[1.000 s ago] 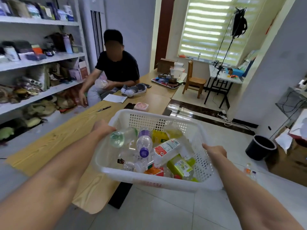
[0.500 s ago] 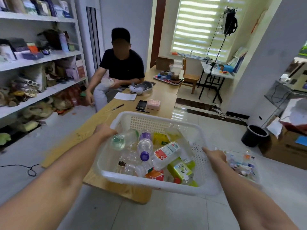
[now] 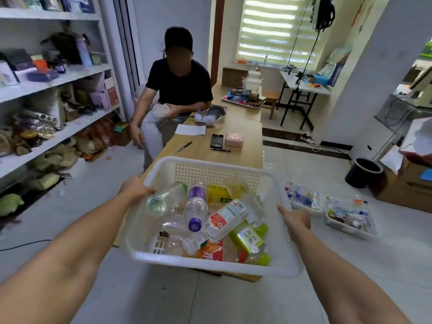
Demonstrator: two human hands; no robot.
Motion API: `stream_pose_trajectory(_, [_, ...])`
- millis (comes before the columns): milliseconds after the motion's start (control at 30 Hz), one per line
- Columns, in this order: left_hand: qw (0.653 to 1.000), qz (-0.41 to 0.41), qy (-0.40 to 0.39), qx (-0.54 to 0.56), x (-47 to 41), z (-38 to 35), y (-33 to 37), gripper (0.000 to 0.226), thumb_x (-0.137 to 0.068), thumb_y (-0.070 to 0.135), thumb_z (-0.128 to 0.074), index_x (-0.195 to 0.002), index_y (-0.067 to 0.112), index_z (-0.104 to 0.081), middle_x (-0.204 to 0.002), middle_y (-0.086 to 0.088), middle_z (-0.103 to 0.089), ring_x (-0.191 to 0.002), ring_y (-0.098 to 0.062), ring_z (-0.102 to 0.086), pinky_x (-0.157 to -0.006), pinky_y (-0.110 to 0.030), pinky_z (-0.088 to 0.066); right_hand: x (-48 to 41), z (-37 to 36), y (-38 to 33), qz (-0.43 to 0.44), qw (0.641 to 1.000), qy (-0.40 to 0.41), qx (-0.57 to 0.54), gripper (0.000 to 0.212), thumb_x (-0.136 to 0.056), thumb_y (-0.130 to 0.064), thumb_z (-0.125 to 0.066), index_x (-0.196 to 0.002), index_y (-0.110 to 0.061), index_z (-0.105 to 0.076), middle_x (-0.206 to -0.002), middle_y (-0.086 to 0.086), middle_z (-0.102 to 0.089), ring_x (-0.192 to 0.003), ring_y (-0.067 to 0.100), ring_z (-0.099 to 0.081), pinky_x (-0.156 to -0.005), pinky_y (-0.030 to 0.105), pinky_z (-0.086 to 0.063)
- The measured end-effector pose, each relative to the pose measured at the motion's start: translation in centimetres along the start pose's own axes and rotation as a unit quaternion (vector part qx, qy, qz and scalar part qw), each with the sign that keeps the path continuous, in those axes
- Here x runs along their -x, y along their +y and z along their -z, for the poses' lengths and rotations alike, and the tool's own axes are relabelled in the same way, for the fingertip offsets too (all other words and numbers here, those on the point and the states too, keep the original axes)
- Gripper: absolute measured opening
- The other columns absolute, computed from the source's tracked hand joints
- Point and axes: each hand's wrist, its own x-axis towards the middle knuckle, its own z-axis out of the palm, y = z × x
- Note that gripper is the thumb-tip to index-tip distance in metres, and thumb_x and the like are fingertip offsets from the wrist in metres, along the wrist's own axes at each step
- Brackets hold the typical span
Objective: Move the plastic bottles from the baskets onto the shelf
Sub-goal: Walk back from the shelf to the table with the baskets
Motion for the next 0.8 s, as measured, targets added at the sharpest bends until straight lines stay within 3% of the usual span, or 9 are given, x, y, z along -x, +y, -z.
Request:
stream_pose_trajectory(100, [1.0, -0.004, -0.023, -0.011, -2.8, 0.3, -2.9, 0.056, -0.073, 0.042, -0.078, -0.107, 0.001, -0.06, -0.088, -0.011, -0.057, -0.066, -0.023, -0.05, -0.052, -0.031, -0.036, 1.9, -3.0, -0.5, -0.02, 1.0, 0.003, 0.006, 0.062, -0.085, -0.05, -0.066, -0.117, 0.002, -0.062, -0.118, 0.019, -0.064, -0.101, 0.033, -0.062, -0.071, 0.029, -0.039])
stream_pose_trajectory(267, [0.996, -0.03, -0.073, -0.034, -7.7, 1.0, -4.9, 0.053, -0.076, 0.042, -0.076, -0.104, -0.001, -0.063, -0.089, -0.014, -0.062, -0.068, -0.025, -0.056, -0.055, -0.03, -0.041, 4.0, -7.9, -1.1, -0.047, 0.998, 0.045, -0.012, 0.049, -0.081, -0.055, -0.067, -0.095, -0.009, -0.061, -0.086, 0.008, -0.058, -0.055, 0.014, -0.046, -0.047, 0.024, -0.029])
stream_pose_trajectory(367, [0.993, -0.041, -0.098, -0.044, -10.2, 1.5, -5.6, 0.051, -0.077, 0.041, -0.076, -0.103, -0.001, -0.062, -0.088, -0.013, -0.058, -0.072, -0.027, -0.055, -0.06, -0.03, -0.044, 4.9, -10.7, -1.5, -0.076, 0.994, 0.076, -0.023, 0.054, -0.077, -0.06, -0.069, -0.069, -0.008, -0.055, -0.079, 0.009, -0.061, -0.055, 0.018, -0.05, -0.048, 0.026, -0.034])
stream_pose_trajectory(567, [0.987, -0.026, -0.154, -0.035, -14.5, 1.1, -6.5, 0.05, -0.078, 0.036, -0.077, -0.101, -0.006, -0.061, -0.083, -0.015, -0.057, -0.061, -0.025, -0.054, -0.046, -0.029, -0.041, 5.0, -13.6, -2.8, -0.09, 0.992, 0.088, -0.008, 0.058, -0.076, -0.062, -0.067, -0.083, -0.005, -0.066, -0.081, 0.011, -0.061, -0.067, 0.027, -0.054, -0.062, 0.03, -0.04])
stream_pose_trajectory(733, [0.982, -0.022, -0.181, -0.045, -17.2, 0.0, -6.9, 0.047, -0.077, 0.038, -0.077, -0.1, 0.001, -0.059, -0.088, -0.017, -0.064, -0.065, -0.03, -0.061, -0.044, -0.03, -0.047, 3.7, -15.1, -4.0, -0.082, 0.993, 0.089, 0.007, 0.055, -0.081, -0.062, -0.063, -0.08, -0.008, -0.066, -0.076, 0.009, -0.059, -0.069, 0.027, -0.054, -0.064, 0.03, -0.04])
stream_pose_trajectory(800, [0.982, -0.012, -0.182, -0.052, -17.9, -0.5, -7.1, 0.045, -0.076, 0.039, -0.078, -0.094, 0.004, -0.056, -0.081, -0.015, -0.062, -0.065, -0.03, -0.062, -0.043, -0.03, -0.048, 3.3, -15.8, -4.2, -0.079, 0.993, 0.085, 0.013, 0.056, -0.082, -0.062, -0.061, -0.074, -0.006, -0.063, -0.076, 0.01, -0.06, -0.066, 0.026, -0.054, -0.061, 0.03, -0.038])
